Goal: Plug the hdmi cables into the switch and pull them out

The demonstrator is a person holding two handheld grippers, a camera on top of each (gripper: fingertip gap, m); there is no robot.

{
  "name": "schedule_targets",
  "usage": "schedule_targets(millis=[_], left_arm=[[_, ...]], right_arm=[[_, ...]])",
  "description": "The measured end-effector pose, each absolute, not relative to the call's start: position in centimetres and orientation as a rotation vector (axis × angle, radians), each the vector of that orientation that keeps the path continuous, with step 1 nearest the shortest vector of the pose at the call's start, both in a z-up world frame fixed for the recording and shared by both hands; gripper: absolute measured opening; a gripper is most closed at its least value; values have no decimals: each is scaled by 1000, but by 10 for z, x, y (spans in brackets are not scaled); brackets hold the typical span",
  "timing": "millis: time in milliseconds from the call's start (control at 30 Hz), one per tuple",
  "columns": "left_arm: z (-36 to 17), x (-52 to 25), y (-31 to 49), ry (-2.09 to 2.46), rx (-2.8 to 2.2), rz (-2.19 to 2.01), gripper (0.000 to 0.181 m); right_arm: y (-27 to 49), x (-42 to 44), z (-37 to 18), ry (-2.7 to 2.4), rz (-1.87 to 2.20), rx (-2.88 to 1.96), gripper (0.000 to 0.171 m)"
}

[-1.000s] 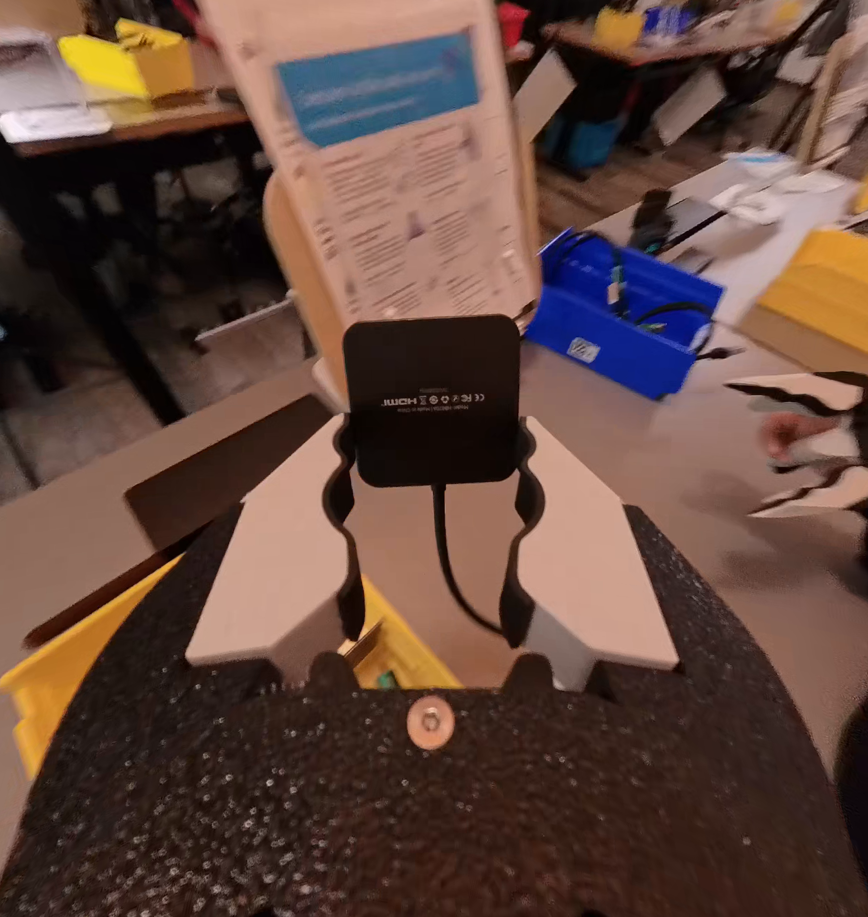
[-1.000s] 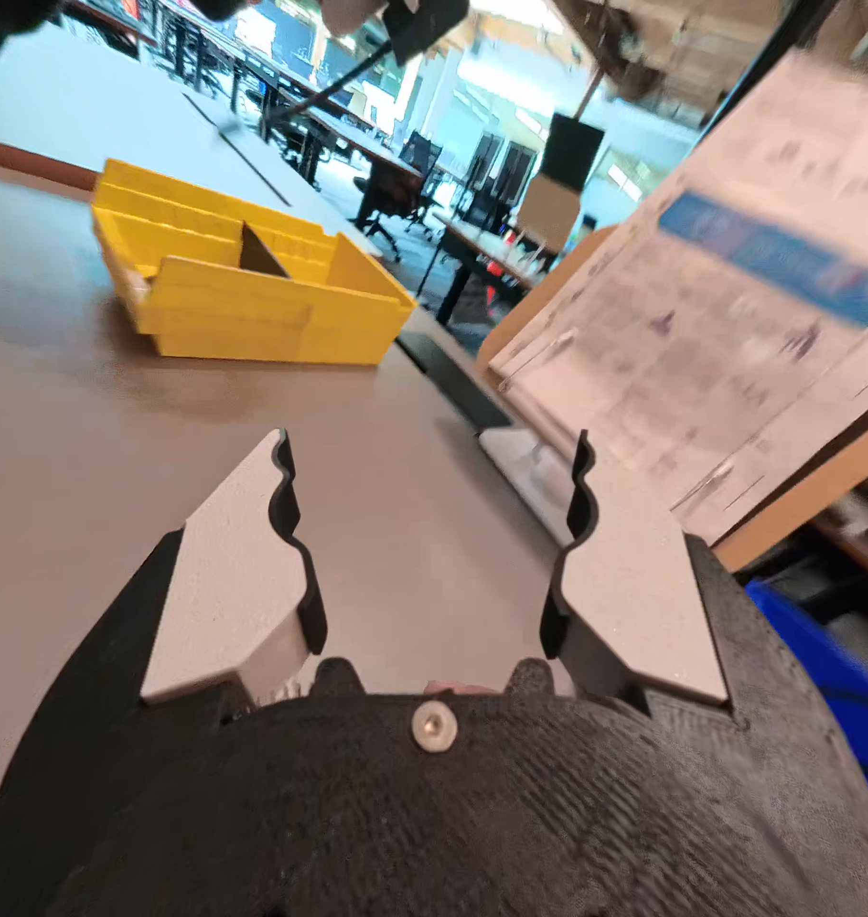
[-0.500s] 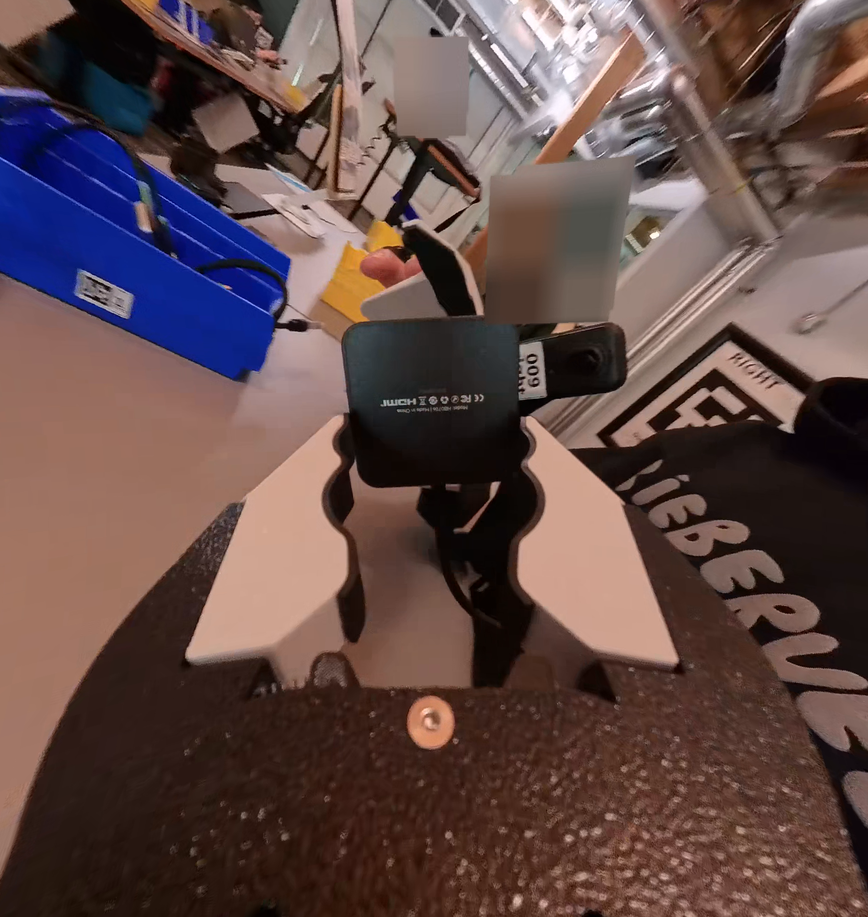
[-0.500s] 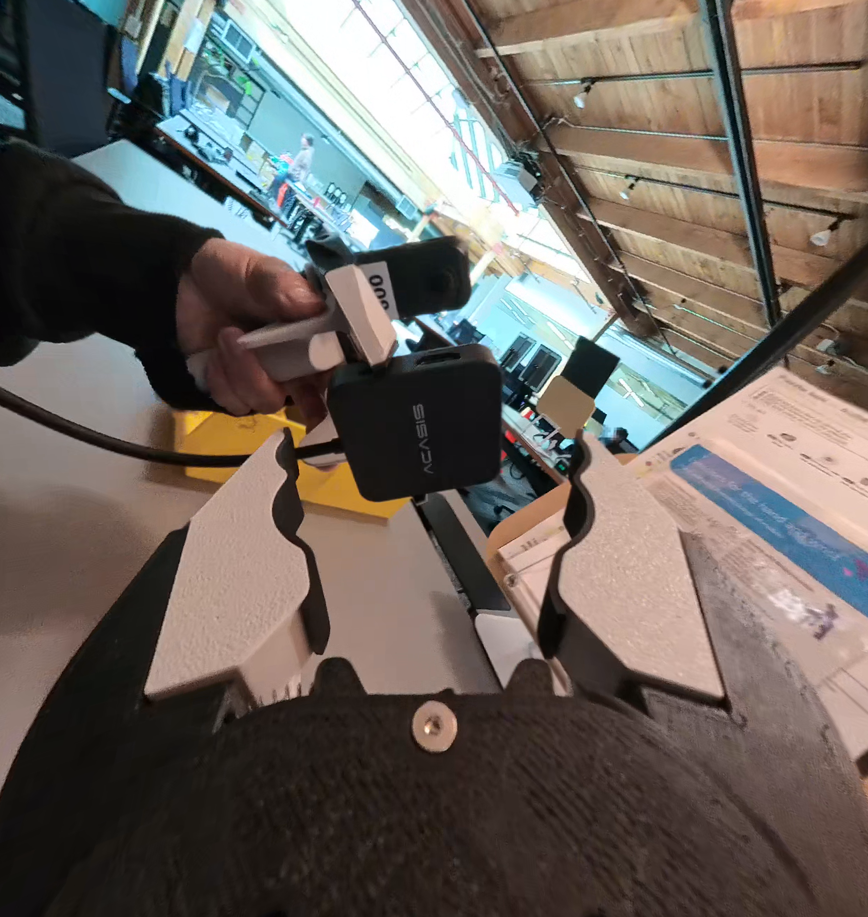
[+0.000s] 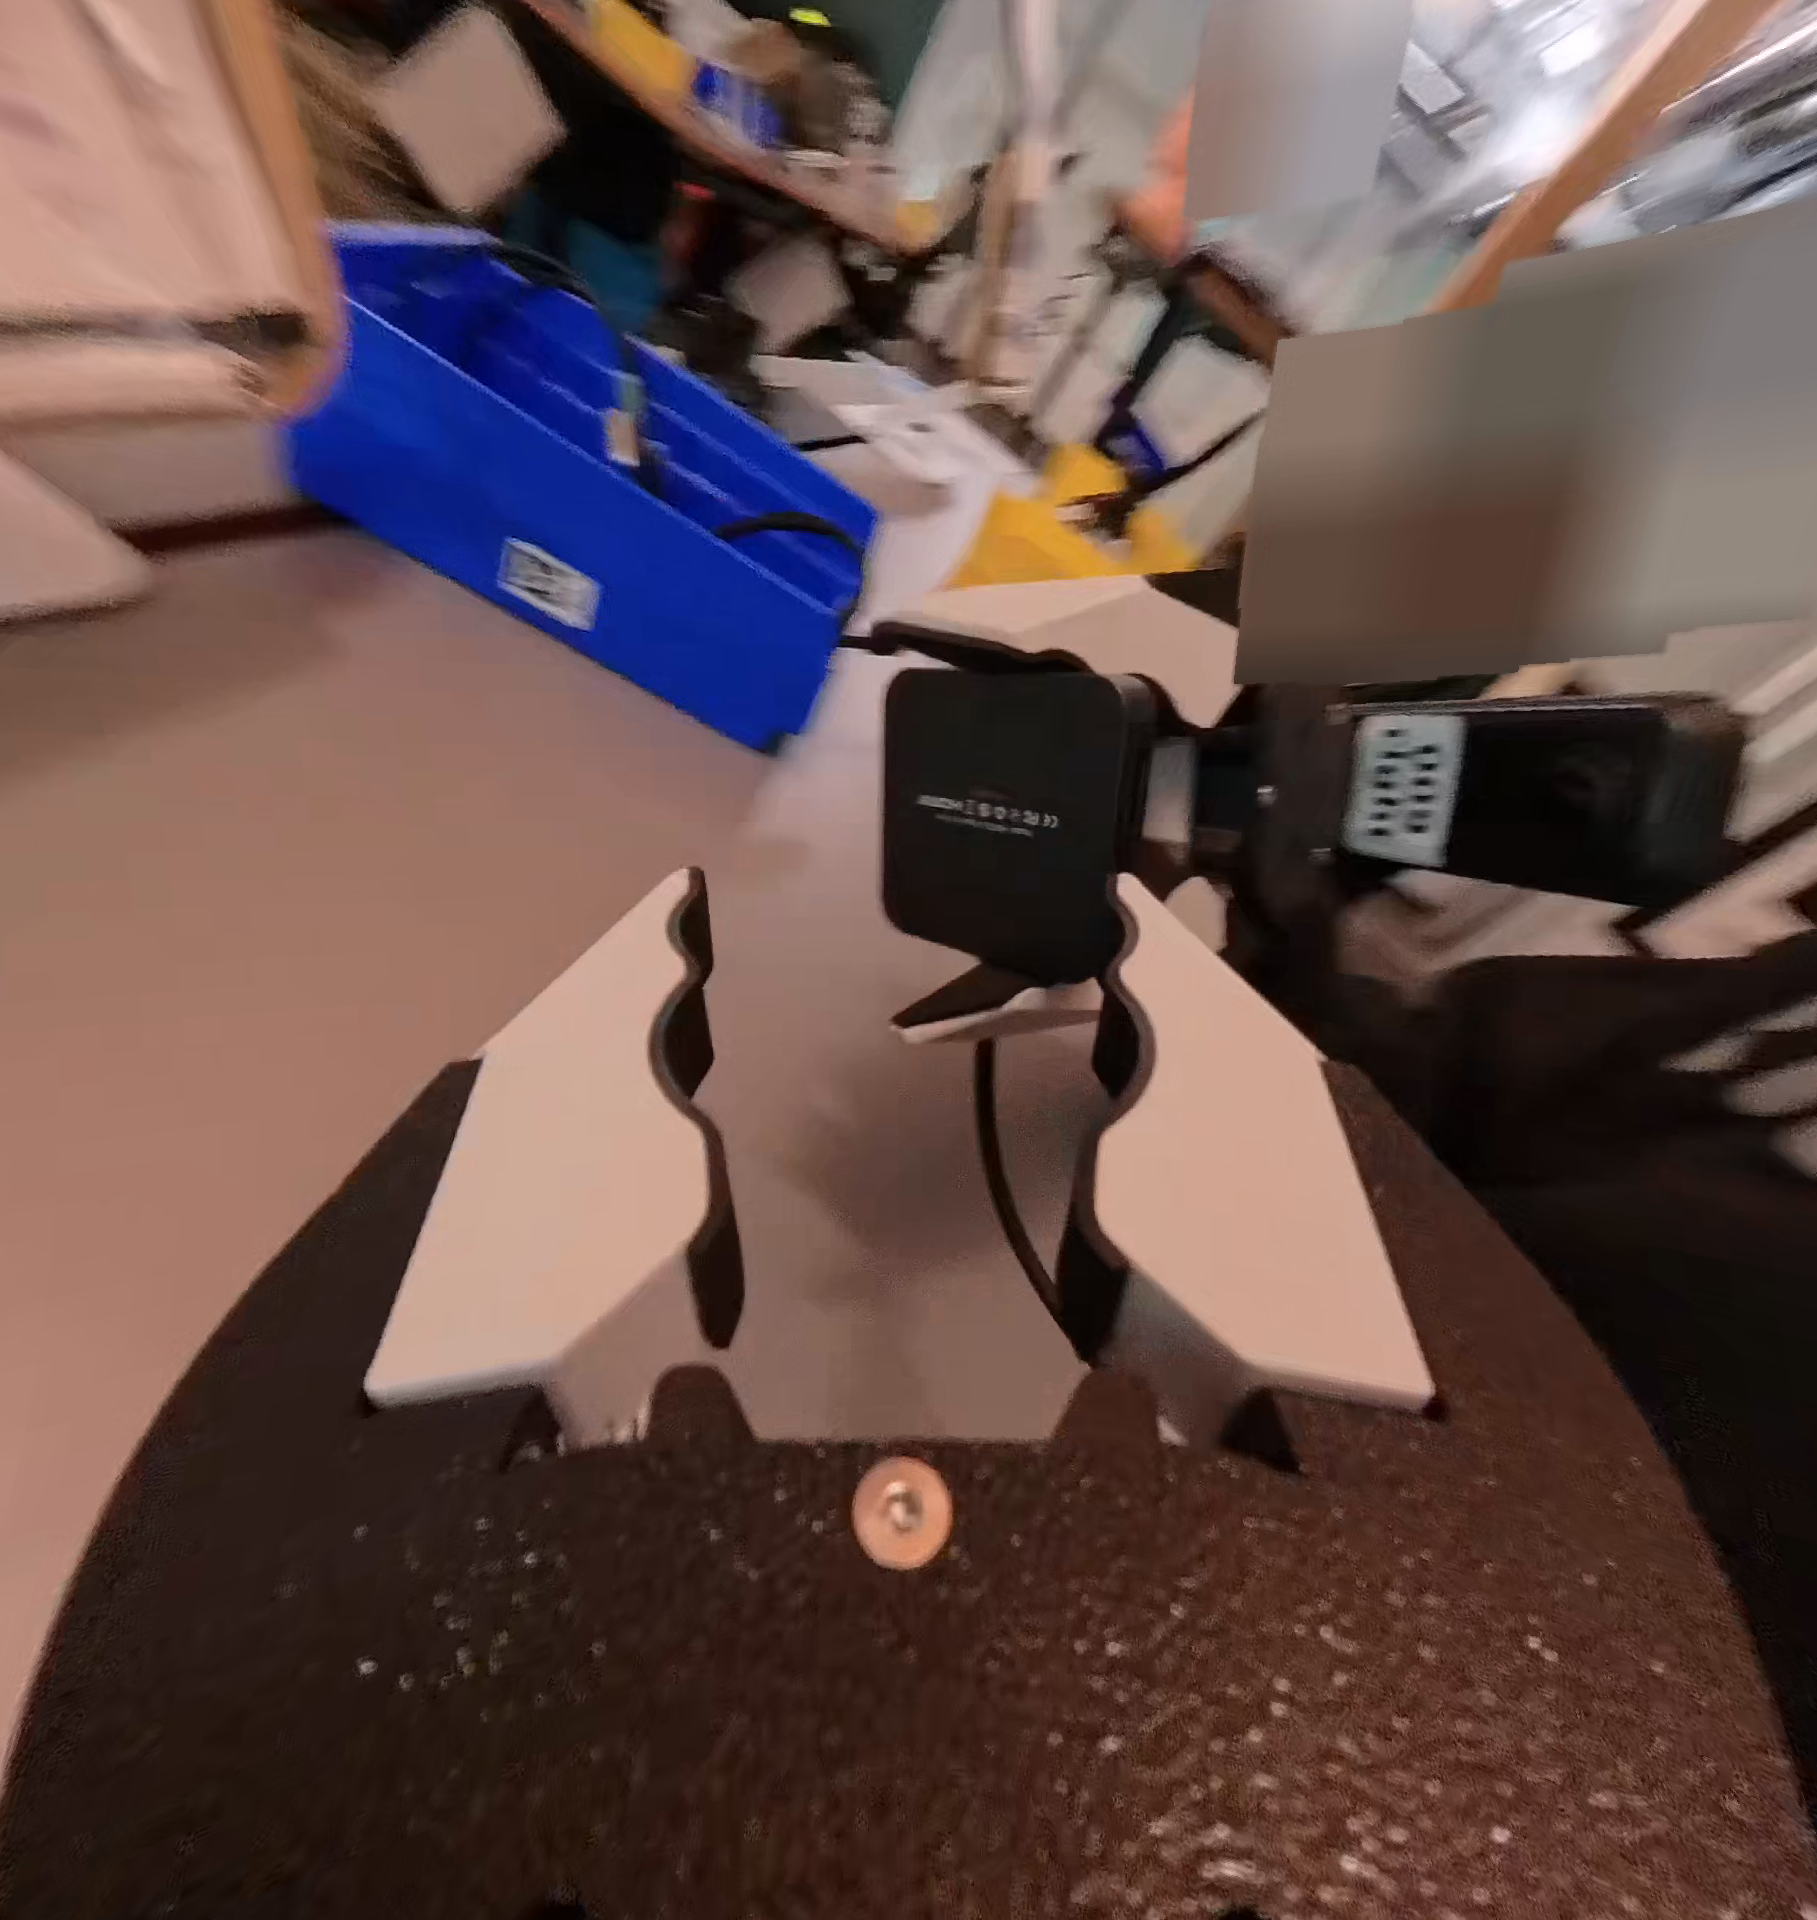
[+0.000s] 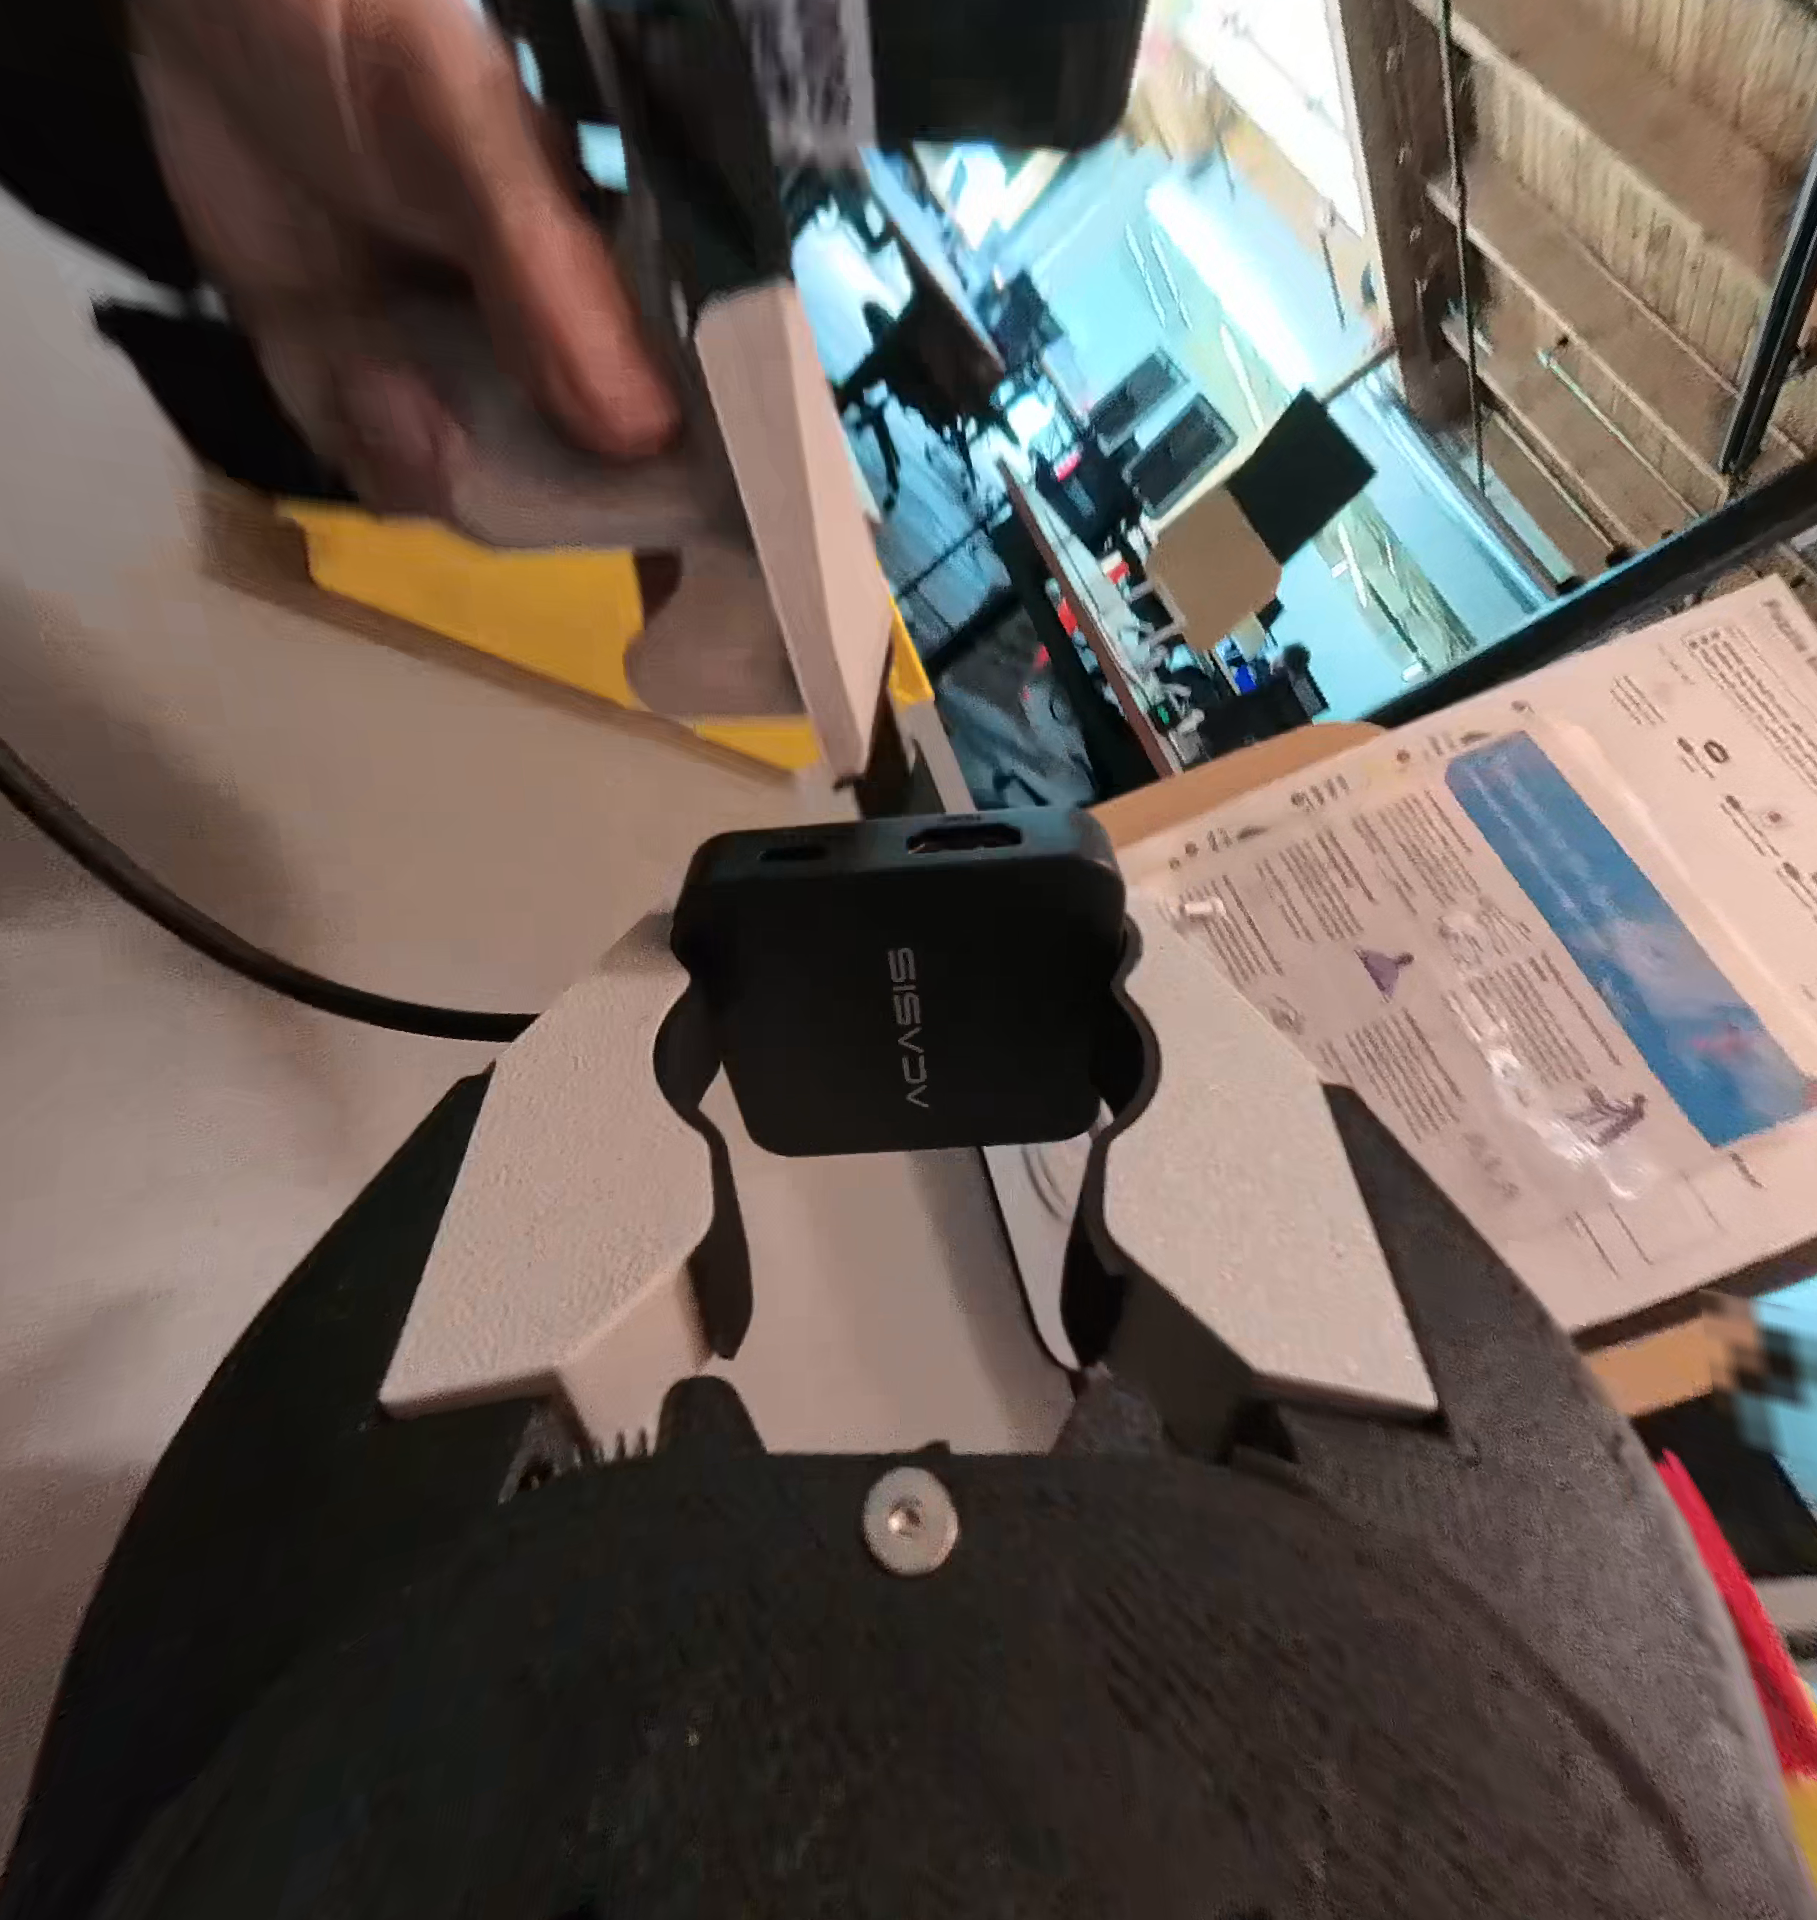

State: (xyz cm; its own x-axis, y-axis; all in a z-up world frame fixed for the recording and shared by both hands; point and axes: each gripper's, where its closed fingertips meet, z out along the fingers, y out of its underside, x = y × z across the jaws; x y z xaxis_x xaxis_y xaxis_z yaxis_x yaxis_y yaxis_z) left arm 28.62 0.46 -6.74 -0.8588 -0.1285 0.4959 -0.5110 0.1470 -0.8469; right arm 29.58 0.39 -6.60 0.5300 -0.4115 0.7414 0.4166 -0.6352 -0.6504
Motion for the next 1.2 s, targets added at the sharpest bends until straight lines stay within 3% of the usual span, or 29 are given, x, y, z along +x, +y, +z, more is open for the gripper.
schedule_targets(millis=[167, 233, 300, 400, 467, 533, 800, 1067, 1200], left_arm=[[-64, 271, -3, -2418, 615, 1713, 66], [-72, 270, -10, -2480, 641, 1690, 51], [-75, 273, -12, -2499, 628, 1742, 18], [-81, 275, -9, -2431, 588, 1754, 11], [-77, 278, -2, -2225, 640, 1752, 10], [-66, 275, 6, -1944, 667, 1710, 10], [-83, 243, 10, -1591, 574, 1361, 10], [-92, 239, -9, -1564, 602, 1290, 10], [-99, 240, -16, -1566, 638, 1255, 10]], right_arm=[[-2, 311, -78, -6, -1408, -2038, 72], [4, 311, -83, -50, -1434, -2080, 72], [9, 308, -89, -77, -1431, -2103, 72], [12, 300, -89, -187, -1401, -1993, 73], [5, 291, -85, -165, -1294, -1909, 91], [1, 275, -70, -128, -1124, -1751, 98], [-20, 237, -71, -89, -568, -1515, 92], [-16, 237, -94, -78, -511, -1545, 68], [-20, 237, -100, -84, -532, -1566, 68]])
